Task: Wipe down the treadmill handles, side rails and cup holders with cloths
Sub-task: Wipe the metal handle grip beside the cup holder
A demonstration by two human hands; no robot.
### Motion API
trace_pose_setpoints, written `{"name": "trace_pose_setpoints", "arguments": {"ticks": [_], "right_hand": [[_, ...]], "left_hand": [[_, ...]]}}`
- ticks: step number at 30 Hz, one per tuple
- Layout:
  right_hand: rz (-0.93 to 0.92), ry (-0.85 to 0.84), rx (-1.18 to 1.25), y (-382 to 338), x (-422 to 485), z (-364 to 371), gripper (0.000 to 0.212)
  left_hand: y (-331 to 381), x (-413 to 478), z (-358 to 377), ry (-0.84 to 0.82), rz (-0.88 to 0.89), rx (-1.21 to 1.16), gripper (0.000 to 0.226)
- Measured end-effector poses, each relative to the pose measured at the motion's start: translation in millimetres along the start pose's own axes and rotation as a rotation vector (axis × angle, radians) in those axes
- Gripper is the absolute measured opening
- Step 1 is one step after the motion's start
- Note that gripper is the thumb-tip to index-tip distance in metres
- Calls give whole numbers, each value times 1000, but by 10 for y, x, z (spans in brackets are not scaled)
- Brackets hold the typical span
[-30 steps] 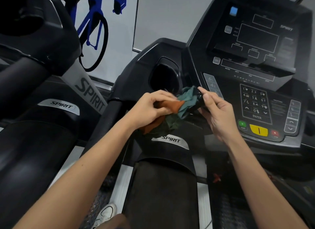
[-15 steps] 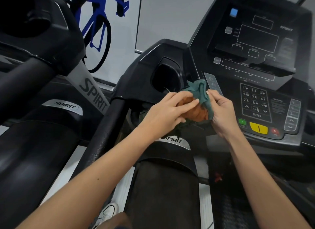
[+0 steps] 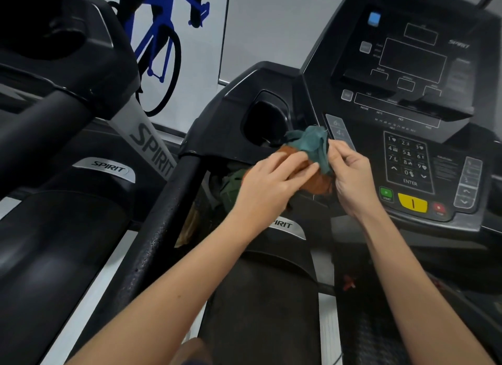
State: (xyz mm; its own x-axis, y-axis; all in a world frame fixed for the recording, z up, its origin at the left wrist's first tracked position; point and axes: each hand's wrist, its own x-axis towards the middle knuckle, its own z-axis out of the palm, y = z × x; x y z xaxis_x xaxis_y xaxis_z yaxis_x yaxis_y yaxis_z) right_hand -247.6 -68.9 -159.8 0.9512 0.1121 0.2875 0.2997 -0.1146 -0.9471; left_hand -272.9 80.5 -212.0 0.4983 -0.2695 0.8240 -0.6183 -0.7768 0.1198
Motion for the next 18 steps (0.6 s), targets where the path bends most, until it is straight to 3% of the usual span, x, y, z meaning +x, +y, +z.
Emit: {"name": "trace_pose_setpoints", "arguments": {"ticks": [11, 16, 18], "right_hand": [[69, 12, 69, 18, -3, 15, 22], [33, 8, 26, 10, 3, 16, 22], [26, -4, 35, -15, -4, 15, 31]], "left_hand": [[-76, -482, -153, 137, -210, -32, 31], [68, -130, -25, 118, -301, -56, 33], [115, 67, 1, 80, -369, -104, 41]]}}
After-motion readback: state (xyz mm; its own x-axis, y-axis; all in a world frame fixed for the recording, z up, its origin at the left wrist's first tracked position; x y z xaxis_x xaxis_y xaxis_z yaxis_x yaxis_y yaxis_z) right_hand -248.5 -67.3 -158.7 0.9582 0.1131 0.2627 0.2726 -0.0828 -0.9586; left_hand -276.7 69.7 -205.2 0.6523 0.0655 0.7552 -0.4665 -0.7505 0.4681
